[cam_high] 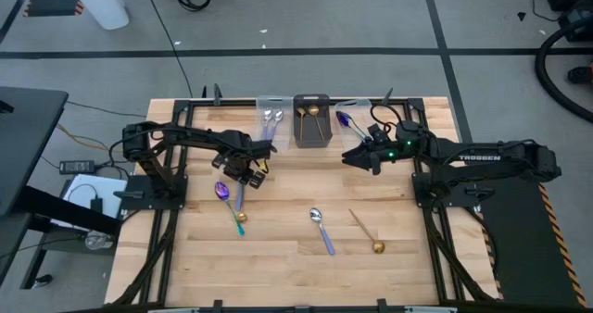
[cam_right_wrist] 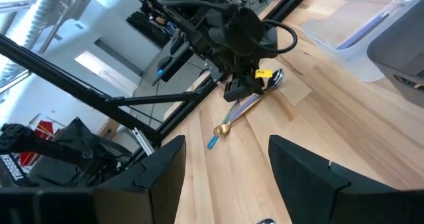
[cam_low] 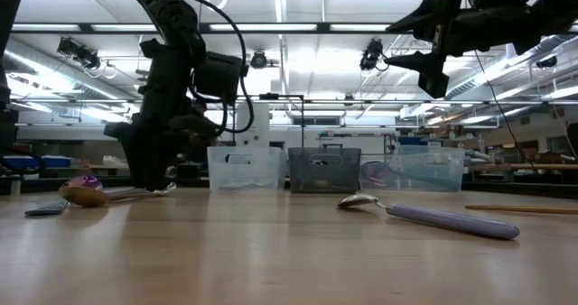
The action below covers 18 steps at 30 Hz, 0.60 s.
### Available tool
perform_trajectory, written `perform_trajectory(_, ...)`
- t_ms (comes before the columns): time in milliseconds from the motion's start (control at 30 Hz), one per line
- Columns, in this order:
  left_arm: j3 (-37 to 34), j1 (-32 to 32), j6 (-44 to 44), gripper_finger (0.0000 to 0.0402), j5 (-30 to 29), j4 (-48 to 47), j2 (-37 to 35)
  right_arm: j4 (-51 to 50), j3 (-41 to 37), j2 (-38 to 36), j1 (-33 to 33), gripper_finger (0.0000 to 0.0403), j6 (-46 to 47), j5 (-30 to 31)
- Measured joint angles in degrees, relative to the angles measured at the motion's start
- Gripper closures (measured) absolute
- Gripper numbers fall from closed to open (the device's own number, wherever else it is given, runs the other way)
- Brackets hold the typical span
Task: Sort silverware by color (type)
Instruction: Put the purple spoon into the left transparent bin
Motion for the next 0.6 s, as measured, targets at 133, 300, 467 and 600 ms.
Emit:
perform_trajectory(133,-0.4,0.5,0.5,0.0285,0.0,0.4,0.0,0.0,0.0,0.0,0.0,0.0178,0.0,0.4)
perform_trajectory(300,-2.9,0.6,-1.5,0.0302,0.2,1.5,-0.1,0.0,0.0,0.0,0.0,0.0178,0.0,0.5)
perform_trajectory(467,-3.8,0.5,-2.4,0.0336,0.1,1.5,-0.2,0.0,0.0,0.0,0.0,0.0178,0.4,0.6)
perform_trajectory(600,-3.8,0.5,-2.4,0.0372,-0.1,2.1,-0.2,0.0,0.0,0.0,0.0,0.0178,0.5,1.4)
